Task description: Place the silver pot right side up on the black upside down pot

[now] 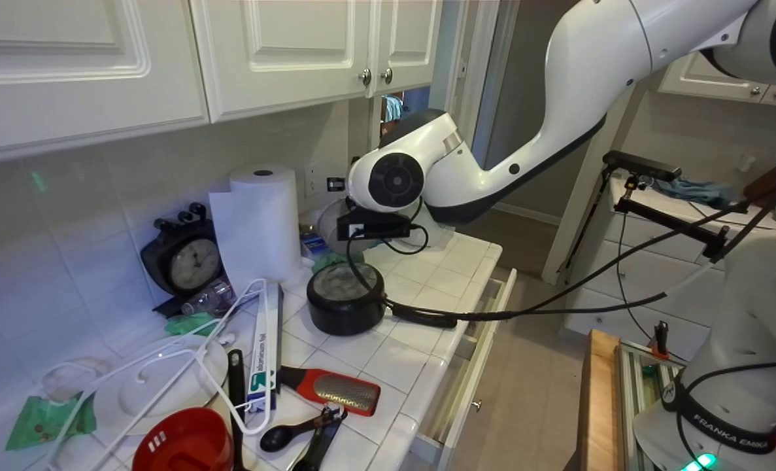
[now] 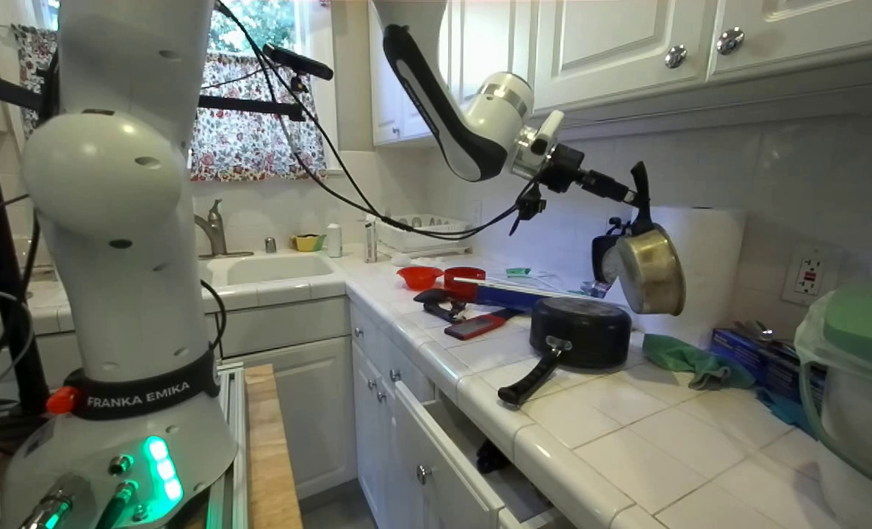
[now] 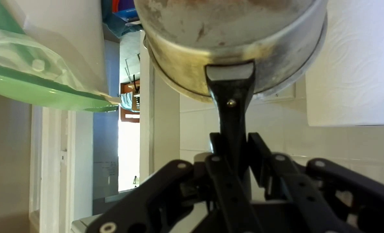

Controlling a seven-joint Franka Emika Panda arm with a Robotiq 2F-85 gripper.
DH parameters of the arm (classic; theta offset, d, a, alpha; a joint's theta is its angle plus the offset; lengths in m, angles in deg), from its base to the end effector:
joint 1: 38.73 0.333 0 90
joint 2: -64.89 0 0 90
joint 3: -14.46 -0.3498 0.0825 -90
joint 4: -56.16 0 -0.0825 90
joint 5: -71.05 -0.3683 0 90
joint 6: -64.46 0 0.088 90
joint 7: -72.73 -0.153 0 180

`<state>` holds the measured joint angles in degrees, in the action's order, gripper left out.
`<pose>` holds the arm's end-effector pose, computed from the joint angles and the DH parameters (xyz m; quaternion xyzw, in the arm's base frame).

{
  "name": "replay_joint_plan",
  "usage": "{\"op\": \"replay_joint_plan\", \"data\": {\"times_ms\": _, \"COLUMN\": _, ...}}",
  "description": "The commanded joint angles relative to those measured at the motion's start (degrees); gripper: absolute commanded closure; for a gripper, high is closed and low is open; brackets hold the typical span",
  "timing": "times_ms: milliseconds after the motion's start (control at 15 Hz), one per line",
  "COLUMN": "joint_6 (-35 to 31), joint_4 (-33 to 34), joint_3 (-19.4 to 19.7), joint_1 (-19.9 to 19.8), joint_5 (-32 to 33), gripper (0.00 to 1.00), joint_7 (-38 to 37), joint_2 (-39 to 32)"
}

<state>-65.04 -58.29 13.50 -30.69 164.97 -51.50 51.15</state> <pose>0.6381 0.0378 0.3913 0.7532 -0.3319 0.5247 0.2175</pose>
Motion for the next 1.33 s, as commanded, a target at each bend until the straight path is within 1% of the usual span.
{"op": "replay_joint_plan", "data": {"times_ms": 0, "joint_6": 2.1, "joint_4": -3.2, "joint_3": -2.4, "joint_1": -0.4, "joint_5": 1.8, "gripper": 0.90, "joint_7": -3.7, "joint_2": 2.1}}
{"op": "replay_joint_plan", "data": {"times_ms": 133, "joint_6": 3.0, "joint_4": -3.8, "joint_3": -3.2, "joint_1": -0.1, "joint_5": 2.9, "gripper": 0.90, "joint_7": -5.4, "joint_2": 2.1}}
{"op": "replay_joint_plan", "data": {"times_ms": 400, "joint_6": 6.4, "joint_4": -5.0, "joint_3": -4.6, "joint_1": 0.6, "joint_5": 7.8, "gripper": 0.90, "joint_7": -10.1, "joint_2": 2.0}}
{"op": "replay_joint_plan", "data": {"times_ms": 733, "joint_6": 12.4, "joint_4": -6.6, "joint_3": -6.4, "joint_1": 1.1, "joint_5": 12.9, "gripper": 0.90, "joint_7": -15.6, "joint_2": 0.9}}
{"op": "replay_joint_plan", "data": {"times_ms": 1267, "joint_6": 19.2, "joint_4": -9.4, "joint_3": -8.4, "joint_1": 1.9, "joint_5": 15.9, "gripper": 0.90, "joint_7": -18.7, "joint_2": -0.6}}
